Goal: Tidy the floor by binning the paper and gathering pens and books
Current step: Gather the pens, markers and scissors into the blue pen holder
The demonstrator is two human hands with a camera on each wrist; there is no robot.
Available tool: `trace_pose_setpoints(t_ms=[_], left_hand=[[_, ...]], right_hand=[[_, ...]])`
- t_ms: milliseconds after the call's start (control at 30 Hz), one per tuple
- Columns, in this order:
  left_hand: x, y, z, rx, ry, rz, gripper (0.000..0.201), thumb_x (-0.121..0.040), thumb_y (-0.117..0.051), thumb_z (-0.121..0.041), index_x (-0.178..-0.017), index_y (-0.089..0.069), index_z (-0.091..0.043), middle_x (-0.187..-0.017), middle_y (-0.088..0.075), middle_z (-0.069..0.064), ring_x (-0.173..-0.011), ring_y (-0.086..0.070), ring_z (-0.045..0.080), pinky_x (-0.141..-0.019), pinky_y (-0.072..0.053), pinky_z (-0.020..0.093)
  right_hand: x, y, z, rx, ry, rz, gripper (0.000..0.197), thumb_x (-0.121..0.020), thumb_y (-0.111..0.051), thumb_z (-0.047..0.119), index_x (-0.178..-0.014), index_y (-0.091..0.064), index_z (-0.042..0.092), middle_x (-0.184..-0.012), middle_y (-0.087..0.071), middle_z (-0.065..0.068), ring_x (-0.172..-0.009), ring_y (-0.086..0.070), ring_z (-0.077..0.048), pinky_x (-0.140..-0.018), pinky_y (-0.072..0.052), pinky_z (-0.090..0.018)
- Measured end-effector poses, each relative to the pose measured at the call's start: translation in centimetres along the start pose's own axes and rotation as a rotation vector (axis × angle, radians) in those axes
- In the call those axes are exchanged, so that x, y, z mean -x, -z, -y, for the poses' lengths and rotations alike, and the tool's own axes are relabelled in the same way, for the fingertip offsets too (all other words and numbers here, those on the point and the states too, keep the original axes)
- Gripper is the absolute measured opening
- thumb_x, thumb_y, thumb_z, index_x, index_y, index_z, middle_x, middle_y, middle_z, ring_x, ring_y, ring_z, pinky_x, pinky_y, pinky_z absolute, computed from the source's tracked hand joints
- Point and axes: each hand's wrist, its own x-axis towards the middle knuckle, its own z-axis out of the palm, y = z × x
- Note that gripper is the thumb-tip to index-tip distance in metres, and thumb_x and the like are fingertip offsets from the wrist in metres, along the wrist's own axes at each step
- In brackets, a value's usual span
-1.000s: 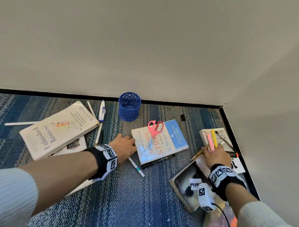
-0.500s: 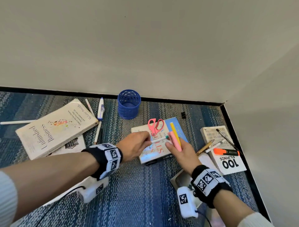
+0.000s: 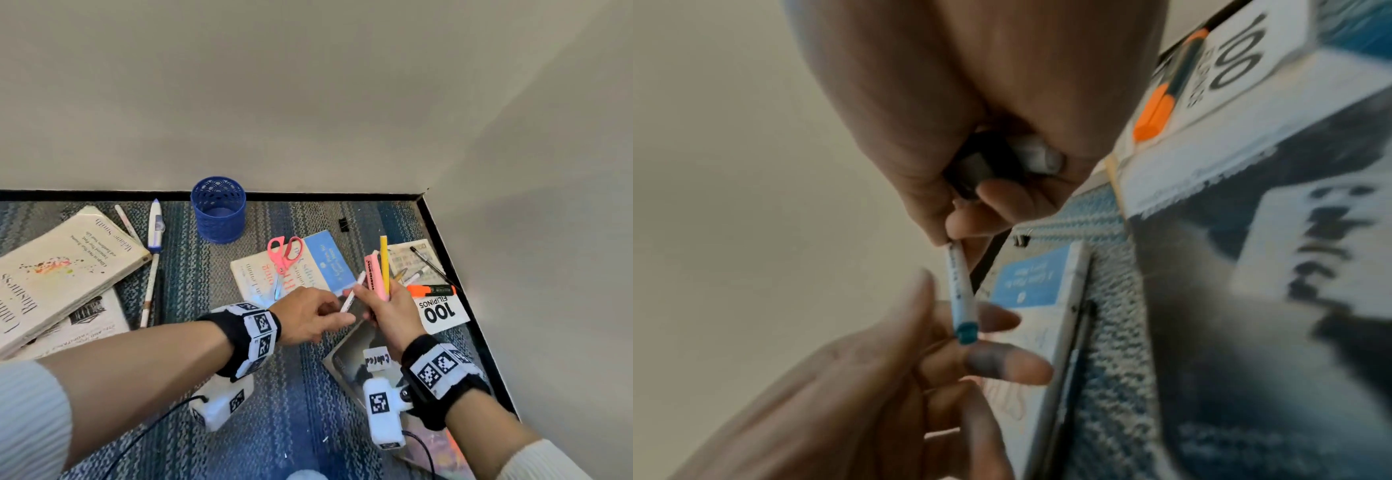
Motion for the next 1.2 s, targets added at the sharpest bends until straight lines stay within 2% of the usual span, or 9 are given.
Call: trace_pose_setpoints(t_ms=[133,267,367,500,633,800,933,1100,1200], left_hand=[[-1.1,-2.3,-1.4,0.093,0.079,0.014,0.029,-0.097,-0.056,-0.028,-0.072,-0.057,-0.013,-0.067,-0.066,0.004,-0.05,-0.061,0.014,-0.053,-0.047,0.019],[-1.6,-2.8,-1.6,0.074,0.216,0.011,0.035,-0.101,-0.045,-0.032,-0.073,-0.049,-0.011,-0.068,-0.05,0.01,-0.063,-0.05,0.024,-0.07,-0.047,0.038],[-0.8,-3.2,-2.1,0.027,0.184,0.113,0.028,-0.102,-0.039,-0.02,-0.082,-0.054,-0.01,-0.085,-0.055,0.018,-0.078,-0.05,0.029,-0.069,-0.034,0.028],[-0.1,-3.5,-2.8,-0.121,0.167,0.234,0.037,-0.101,-0.038,-0.02,-0.065,-0.044,-0.022,-0.068,-0.045,0.0,-0.074,-0.04,0.019,-0.054,-0.03,0.021],[0.3,-3.6,-2.0,-0.156,0.074,0.292,0.019,-0.097,-0.032,-0.035,-0.093,-0.047,-0.023,-0.089,-0.046,0.003,-0.083,-0.039,0.013,-0.065,-0.023,0.026],[0.2,-2.8,-0.3,-0.254,0.164,-0.165,0.032,-0.096,-0.045,-0.044,-0.081,-0.055,-0.017,-0.076,-0.055,0.003,-0.067,-0.051,0.02,-0.061,-0.035,0.032],[1.7,-1.4,-0.1,-0.986,0.239,0.024,0.024,-0.096,-0.042,-0.013,-0.119,-0.045,-0.007,-0.114,-0.05,0.013,-0.098,-0.057,0.03,-0.066,-0.036,0.037],[1.8,-2.1,0.0,-1.141,0.121,0.176,0.024,-0.1,-0.037,-0.007,-0.113,-0.056,-0.005,-0.103,-0.058,0.011,-0.073,-0.054,0.027,-0.06,-0.039,0.034],[1.1,-2.2,-1.3,-0.986,0.154,0.03,0.026,-0.099,-0.04,-0.025,-0.109,-0.058,-0.009,-0.101,-0.062,0.008,-0.079,-0.059,0.028,-0.064,-0.041,0.034]], right_hand=[[0.6,2.5,-2.1,0.383,0.066,-0.032,0.022,-0.086,-0.068,0.029,-0.093,-0.057,0.01,-0.067,-0.057,-0.002,-0.058,-0.052,-0.021,-0.057,-0.046,-0.038],[1.9,4.5,-3.5,1.003,0.454,-0.014,0.018,-0.091,-0.058,0.026,-0.097,-0.046,0.015,-0.089,-0.053,-0.003,-0.078,-0.053,-0.027,-0.065,-0.04,-0.034],[2.3,4.7,-3.8,1.031,0.556,0.261,0.024,-0.091,-0.052,0.031,-0.108,-0.051,0.013,-0.108,-0.054,-0.003,-0.095,-0.056,-0.025,-0.079,-0.046,-0.038],[2.9,4.4,-4.0,1.174,0.664,0.187,0.022,-0.079,-0.068,0.017,-0.093,-0.054,0.008,-0.116,-0.054,-0.009,-0.099,-0.056,-0.027,-0.08,-0.047,-0.035],[2.9,4.4,-3.7,1.133,0.784,0.272,0.025,-0.076,-0.071,0.016,-0.093,-0.054,0.009,-0.107,-0.061,-0.009,-0.096,-0.058,-0.026,-0.08,-0.048,-0.033],[2.6,3.9,-3.5,1.149,0.476,0.056,0.037,-0.076,-0.065,0.015,-0.103,-0.041,0.022,-0.075,-0.063,-0.002,-0.062,-0.061,-0.03,-0.052,-0.048,-0.034],[1.5,4.0,-3.8,1.028,0.237,-0.023,0.026,-0.085,-0.059,0.029,-0.108,-0.054,0.018,-0.08,-0.067,-0.011,-0.076,-0.063,-0.036,-0.065,-0.051,-0.041],[1.8,2.6,-3.3,0.577,-0.064,-0.013,0.022,-0.092,-0.06,0.031,-0.097,-0.059,0.009,-0.073,-0.069,-0.008,-0.06,-0.066,-0.024,-0.06,-0.057,-0.038],[2.4,1.3,-3.6,0.075,-0.32,0.061,0.022,-0.095,-0.058,0.02,-0.097,-0.057,-0.002,-0.081,-0.071,-0.015,-0.06,-0.068,-0.019,-0.052,-0.056,-0.027]])
